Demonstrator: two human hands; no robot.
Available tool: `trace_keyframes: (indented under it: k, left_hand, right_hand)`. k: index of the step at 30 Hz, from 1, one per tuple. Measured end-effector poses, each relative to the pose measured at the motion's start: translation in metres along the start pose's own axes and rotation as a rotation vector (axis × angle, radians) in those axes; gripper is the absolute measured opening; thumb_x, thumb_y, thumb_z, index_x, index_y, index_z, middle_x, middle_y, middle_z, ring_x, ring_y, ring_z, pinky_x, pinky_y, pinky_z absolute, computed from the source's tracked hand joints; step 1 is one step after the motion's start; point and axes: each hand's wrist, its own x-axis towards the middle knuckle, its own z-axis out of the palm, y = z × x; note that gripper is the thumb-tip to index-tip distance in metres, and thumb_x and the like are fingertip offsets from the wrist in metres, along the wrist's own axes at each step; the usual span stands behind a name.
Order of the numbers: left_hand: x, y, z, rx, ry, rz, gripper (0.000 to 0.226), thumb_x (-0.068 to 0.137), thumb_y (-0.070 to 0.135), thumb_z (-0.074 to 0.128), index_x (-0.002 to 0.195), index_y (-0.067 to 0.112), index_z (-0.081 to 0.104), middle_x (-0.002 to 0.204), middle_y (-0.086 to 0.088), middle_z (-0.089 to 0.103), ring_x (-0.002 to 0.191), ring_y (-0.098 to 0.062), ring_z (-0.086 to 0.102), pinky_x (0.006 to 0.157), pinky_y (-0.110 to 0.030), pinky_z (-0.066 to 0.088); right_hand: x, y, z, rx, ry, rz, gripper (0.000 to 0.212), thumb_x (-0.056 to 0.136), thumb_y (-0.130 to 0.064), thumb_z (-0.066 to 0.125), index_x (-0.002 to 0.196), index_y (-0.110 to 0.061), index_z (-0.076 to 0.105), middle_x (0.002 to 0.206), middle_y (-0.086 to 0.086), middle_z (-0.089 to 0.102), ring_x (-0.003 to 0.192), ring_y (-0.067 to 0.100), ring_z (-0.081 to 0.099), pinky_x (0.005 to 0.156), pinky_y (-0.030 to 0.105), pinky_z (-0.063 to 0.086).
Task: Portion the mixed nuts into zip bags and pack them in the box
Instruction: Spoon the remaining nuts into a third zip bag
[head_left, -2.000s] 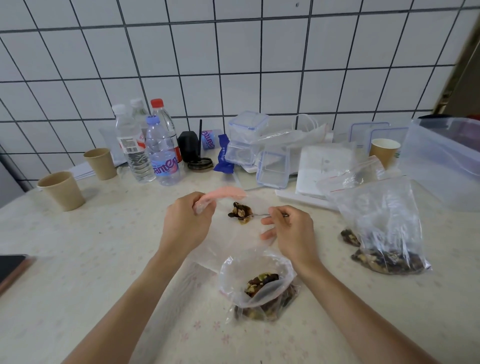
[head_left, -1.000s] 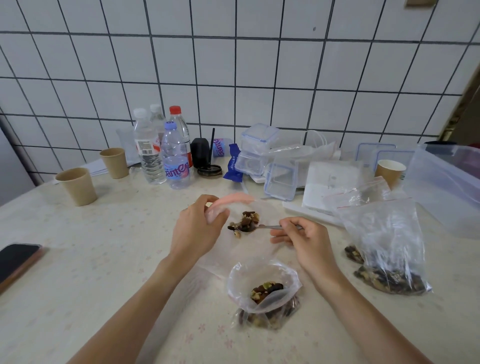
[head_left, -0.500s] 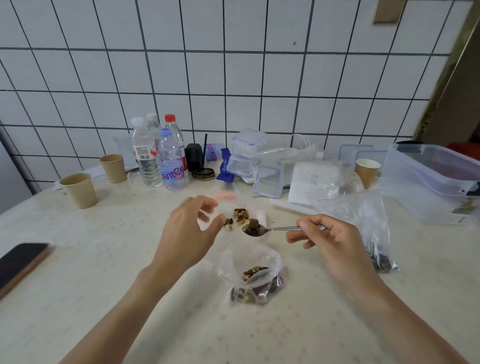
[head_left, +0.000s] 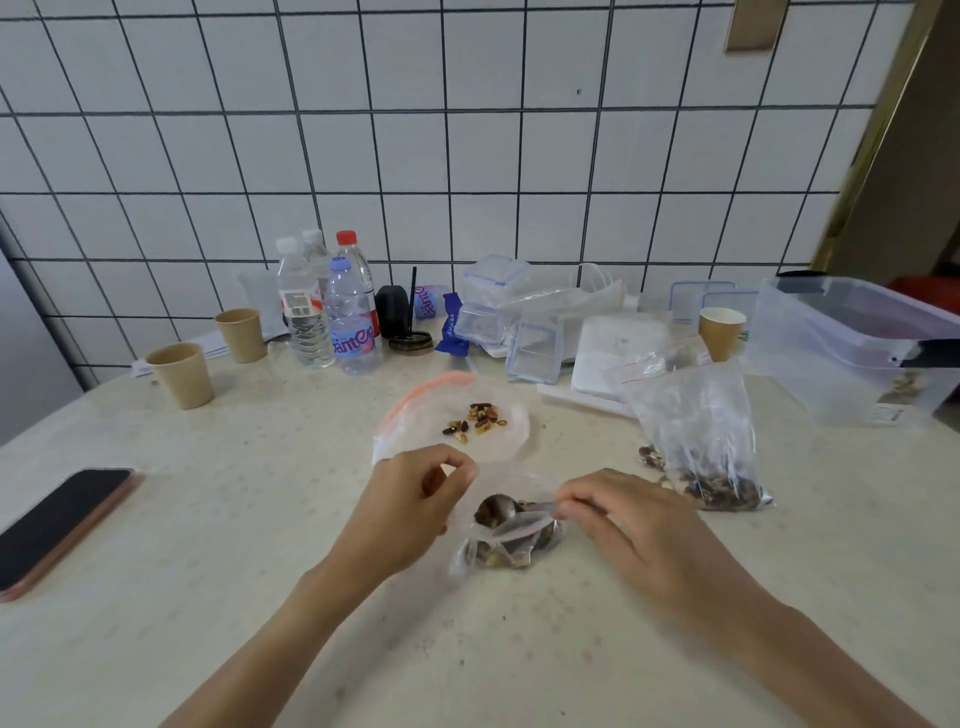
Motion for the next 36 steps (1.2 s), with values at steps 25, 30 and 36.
trace_keyframes:
  k: [25, 30, 36]
  left_hand:
    - [0.036, -0.055, -0.024, 0.110, 0.440, -0.306, 0.057, 0.085, 0.051, 0.078, 0.129, 0.022, 0.056, 0.134, -0.001, 0.052, 0.115, -0.018, 0.059, 0.095, -0.039, 0.051]
    - [0.063, -0.062, -0.021, -0.066, 0.251, -0.521, 0.094, 0.077, 0.065, 0.078, 0.148, 0.016, 0.043, 0.147, -0.009, 0.052, 0.121, -0.025, 0.057, 0.103, -0.047, 0.051]
    - [0.079, -0.059, -0.010, -0.004, 0.181, -0.447, 0.060, 0.081, 0.056, 0.079, 0.126, 0.018, 0.066, 0.110, 0.000, 0.070, 0.093, -0.017, 0.065, 0.071, -0.030, 0.050]
  right_hand:
    - [0.057, 0.049, 0.027, 0.783, 0.273, 0.605, 0.010, 0.101, -0.017, 0.065, 0.103, -0.011, 0.073, 0.094, 0.008, 0.081, 0.093, 0.023, 0.078, 0.069, 0.036, 0.057]
    - [0.081, 0.059, 0.055, 0.750, 0.232, 0.642, 0.010, 0.102, -0.015, 0.063, 0.107, -0.011, 0.071, 0.093, 0.002, 0.081, 0.092, 0.017, 0.078, 0.070, 0.033, 0.057]
    - [0.103, 0.068, 0.086, 0.628, 0.149, 0.673, 0.012, 0.103, -0.017, 0.062, 0.097, -0.018, 0.072, 0.087, -0.004, 0.081, 0.086, 0.009, 0.077, 0.078, 0.032, 0.063]
